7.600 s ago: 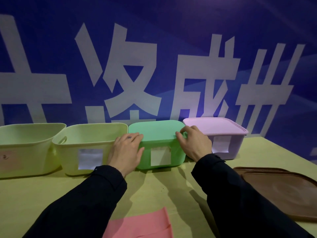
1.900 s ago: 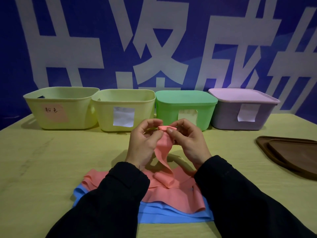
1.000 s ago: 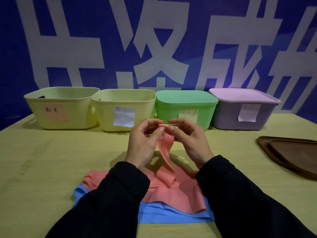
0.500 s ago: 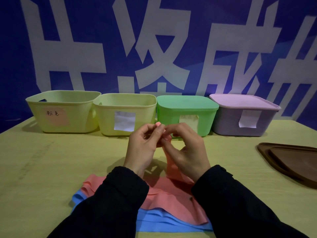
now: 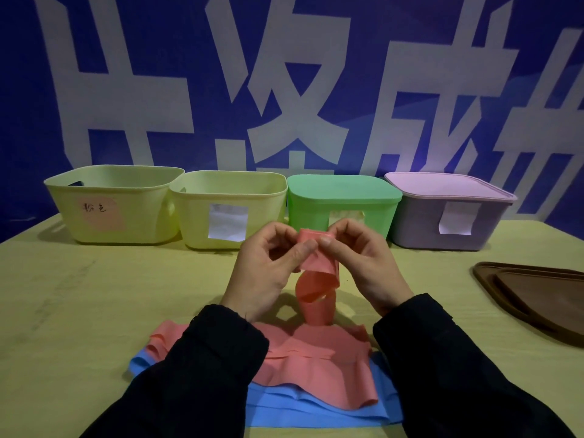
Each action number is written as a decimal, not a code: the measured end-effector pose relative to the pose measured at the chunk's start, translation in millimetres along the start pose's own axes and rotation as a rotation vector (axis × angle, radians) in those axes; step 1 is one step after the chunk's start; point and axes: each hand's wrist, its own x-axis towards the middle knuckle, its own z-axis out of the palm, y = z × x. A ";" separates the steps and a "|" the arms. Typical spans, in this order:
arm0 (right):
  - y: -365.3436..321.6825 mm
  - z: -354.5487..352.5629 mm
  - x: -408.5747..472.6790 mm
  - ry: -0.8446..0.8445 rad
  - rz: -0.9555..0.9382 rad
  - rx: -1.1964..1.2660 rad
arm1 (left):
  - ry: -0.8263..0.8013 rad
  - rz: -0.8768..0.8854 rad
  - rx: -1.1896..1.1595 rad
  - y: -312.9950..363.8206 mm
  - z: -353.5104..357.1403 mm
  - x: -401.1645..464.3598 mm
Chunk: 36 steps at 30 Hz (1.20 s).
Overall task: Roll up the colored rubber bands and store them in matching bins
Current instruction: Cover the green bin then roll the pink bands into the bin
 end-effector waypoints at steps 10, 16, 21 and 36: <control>-7.1 3.3 -4.7 -0.024 0.029 0.021 | 0.040 -0.023 -0.016 -2.2 1.0 -0.8; -1.2 10.4 -4.6 0.062 0.011 -0.160 | -0.003 -0.051 0.073 -5.9 2.9 -2.1; -4.4 11.5 -5.8 0.030 0.019 -0.117 | 0.014 -0.081 -0.042 -1.1 2.3 -2.5; -9.2 -4.8 -0.9 0.055 0.029 -0.039 | 0.015 -0.053 -0.019 0.9 0.2 -0.4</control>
